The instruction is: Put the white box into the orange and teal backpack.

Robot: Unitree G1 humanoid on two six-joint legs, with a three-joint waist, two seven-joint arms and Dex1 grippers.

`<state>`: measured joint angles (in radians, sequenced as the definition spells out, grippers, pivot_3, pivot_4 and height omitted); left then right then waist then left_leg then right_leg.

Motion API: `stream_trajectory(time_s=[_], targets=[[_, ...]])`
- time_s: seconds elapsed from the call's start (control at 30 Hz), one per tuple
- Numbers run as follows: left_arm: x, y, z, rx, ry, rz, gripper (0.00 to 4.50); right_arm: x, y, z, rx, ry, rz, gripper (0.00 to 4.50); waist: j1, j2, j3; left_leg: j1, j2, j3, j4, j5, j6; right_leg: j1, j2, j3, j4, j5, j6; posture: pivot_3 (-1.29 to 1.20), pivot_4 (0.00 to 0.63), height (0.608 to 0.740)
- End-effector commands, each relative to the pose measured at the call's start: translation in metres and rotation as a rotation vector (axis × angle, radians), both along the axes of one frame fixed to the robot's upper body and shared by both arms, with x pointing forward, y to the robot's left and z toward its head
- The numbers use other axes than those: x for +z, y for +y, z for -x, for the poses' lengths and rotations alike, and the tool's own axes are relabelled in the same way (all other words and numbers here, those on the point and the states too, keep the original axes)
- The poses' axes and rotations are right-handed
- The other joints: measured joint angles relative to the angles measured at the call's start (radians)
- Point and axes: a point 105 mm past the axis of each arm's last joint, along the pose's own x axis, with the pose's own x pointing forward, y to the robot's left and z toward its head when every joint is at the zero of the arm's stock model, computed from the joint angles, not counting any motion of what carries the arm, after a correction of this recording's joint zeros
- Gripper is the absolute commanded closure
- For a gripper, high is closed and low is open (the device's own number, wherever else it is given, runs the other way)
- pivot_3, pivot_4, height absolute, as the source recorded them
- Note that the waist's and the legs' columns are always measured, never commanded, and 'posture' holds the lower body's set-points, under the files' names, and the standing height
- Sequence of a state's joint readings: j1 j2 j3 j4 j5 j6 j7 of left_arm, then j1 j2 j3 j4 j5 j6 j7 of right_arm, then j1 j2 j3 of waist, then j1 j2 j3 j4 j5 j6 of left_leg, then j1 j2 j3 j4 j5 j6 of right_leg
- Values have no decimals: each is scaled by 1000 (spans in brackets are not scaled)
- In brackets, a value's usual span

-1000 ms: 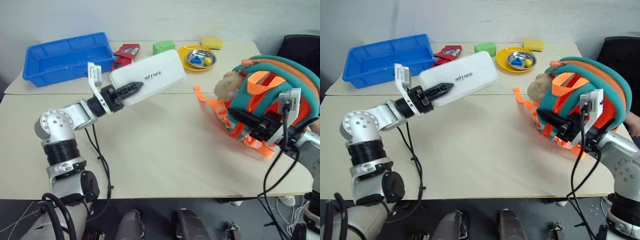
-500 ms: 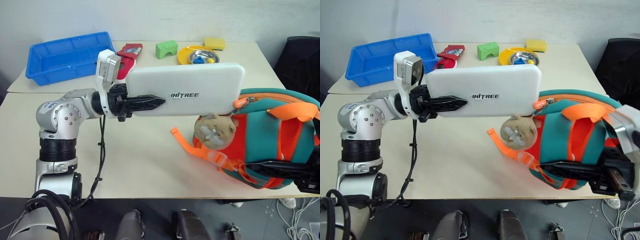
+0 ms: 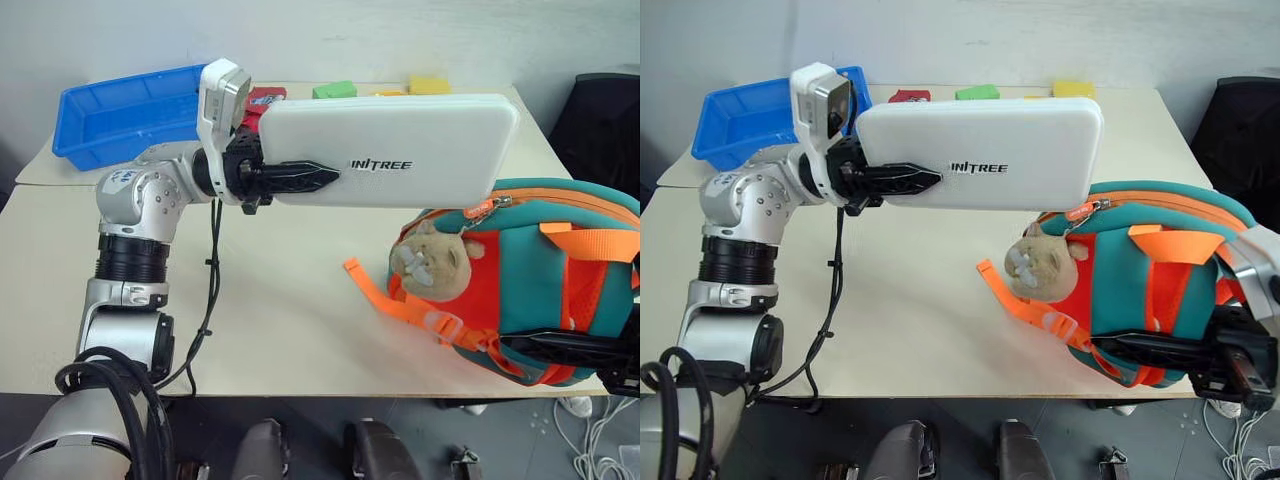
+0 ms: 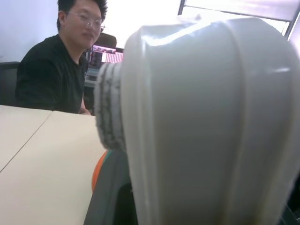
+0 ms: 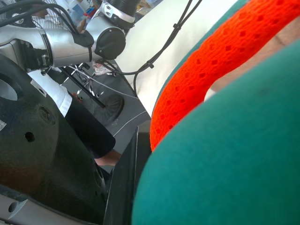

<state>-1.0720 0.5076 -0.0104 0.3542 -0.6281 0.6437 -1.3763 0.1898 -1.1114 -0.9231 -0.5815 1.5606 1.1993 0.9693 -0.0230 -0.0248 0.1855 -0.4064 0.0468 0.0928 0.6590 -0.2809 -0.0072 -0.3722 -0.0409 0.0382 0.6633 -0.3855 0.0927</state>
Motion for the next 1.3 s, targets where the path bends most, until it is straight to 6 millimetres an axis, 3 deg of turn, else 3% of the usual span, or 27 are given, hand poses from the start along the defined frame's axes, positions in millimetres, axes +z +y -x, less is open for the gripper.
stream_trajectory(time_s=[0.03,0.2,0.47,0.63,0.8,0.97,1.1,1.3], targets=[[2,4,-5,24,-67,-32,3215,9,-1,4,-2,-61,-2,4474,-1,0,0,0,0,0,0,0,0,0,0,0,0,0,0,0,150,740],[-15,3,-9,32,-110,-108,3215,8,-3,2,-18,-66,0,4474,-1,0,0,0,0,0,0,0,0,0,0,0,0,0,0,0,150,740],[-24,-19,-14,-19,-222,-202,3215,8,-4,-1,-13,-73,7,4474,22,0,0,0,0,0,2,-1,1,0,0,0,1,0,0,0,150,740],[-32,-50,-16,-87,-333,-266,3215,8,0,-6,7,-96,13,4474,29,0,0,-1,-1,0,4,-1,3,1,-1,0,1,1,1,0,150,740],[-30,-97,-10,-133,-336,-207,3215,7,5,-14,14,-123,5,4474,25,0,0,-2,-1,0,4,-2,4,-1,-1,1,0,1,1,0,150,740],[-45,-150,0,-105,-306,-202,3215,3,9,-22,-21,-151,0,4474,22,0,0,-2,-1,0,4,-2,4,-2,0,2,1,1,1,0,150,740],[-40,-142,-6,-39,-206,-162,1937,1,9,-24,-56,-156,-11,4500,16,0,0,-2,-1,0,4,-2,4,-2,1,5,3,1,1,0,150,740],[-32,-96,-13,2,-186,-167,143,-4,6,-27,-99,-152,-19,4500,10,0,0,1,0,-1,3,-1,2,-3,4,8,6,1,1,0,150,740]])
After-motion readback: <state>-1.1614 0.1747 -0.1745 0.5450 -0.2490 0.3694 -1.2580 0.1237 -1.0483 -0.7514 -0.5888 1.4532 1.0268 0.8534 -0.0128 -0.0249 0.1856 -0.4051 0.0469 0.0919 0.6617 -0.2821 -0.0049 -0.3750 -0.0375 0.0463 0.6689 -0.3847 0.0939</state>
